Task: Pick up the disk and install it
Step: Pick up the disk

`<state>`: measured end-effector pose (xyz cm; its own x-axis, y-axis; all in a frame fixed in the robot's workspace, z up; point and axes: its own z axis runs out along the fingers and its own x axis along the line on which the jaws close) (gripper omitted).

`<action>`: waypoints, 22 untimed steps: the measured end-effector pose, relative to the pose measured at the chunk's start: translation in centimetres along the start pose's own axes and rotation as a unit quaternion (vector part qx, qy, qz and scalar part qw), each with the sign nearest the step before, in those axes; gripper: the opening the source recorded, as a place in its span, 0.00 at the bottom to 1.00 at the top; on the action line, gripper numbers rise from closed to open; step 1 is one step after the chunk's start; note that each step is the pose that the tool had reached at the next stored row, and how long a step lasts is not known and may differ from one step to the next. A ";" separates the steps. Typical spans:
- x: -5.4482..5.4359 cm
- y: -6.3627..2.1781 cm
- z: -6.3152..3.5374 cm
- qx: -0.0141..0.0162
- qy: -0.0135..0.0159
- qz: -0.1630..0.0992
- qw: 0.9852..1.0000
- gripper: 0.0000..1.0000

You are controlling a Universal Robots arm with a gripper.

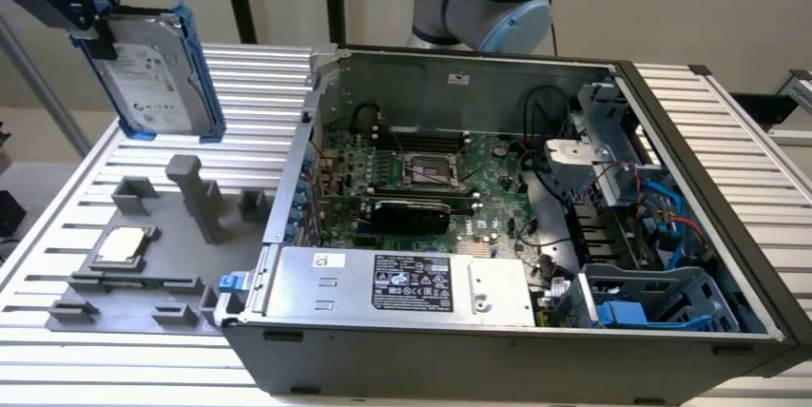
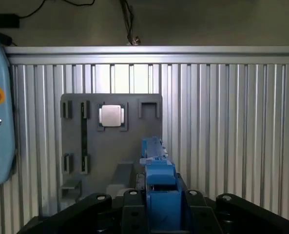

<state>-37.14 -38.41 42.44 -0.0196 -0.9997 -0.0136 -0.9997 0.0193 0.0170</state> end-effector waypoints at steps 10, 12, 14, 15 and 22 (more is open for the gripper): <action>0.7 -4.48 -4.61 -0.003 0.000 0.000 1.000 0.00; 0.9 -5.37 -5.44 -0.004 0.000 0.000 1.000 0.00; 1.1 -6.26 -6.19 -0.005 0.000 0.000 1.000 0.00; 1.1 -6.70 -6.51 -0.005 0.000 0.000 1.000 0.00; 2.0 -10.37 -7.60 -0.005 0.000 0.000 1.000 0.00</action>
<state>-26.69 -40.74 49.83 -0.0197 -0.9997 -0.0143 -0.9994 0.0193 0.0275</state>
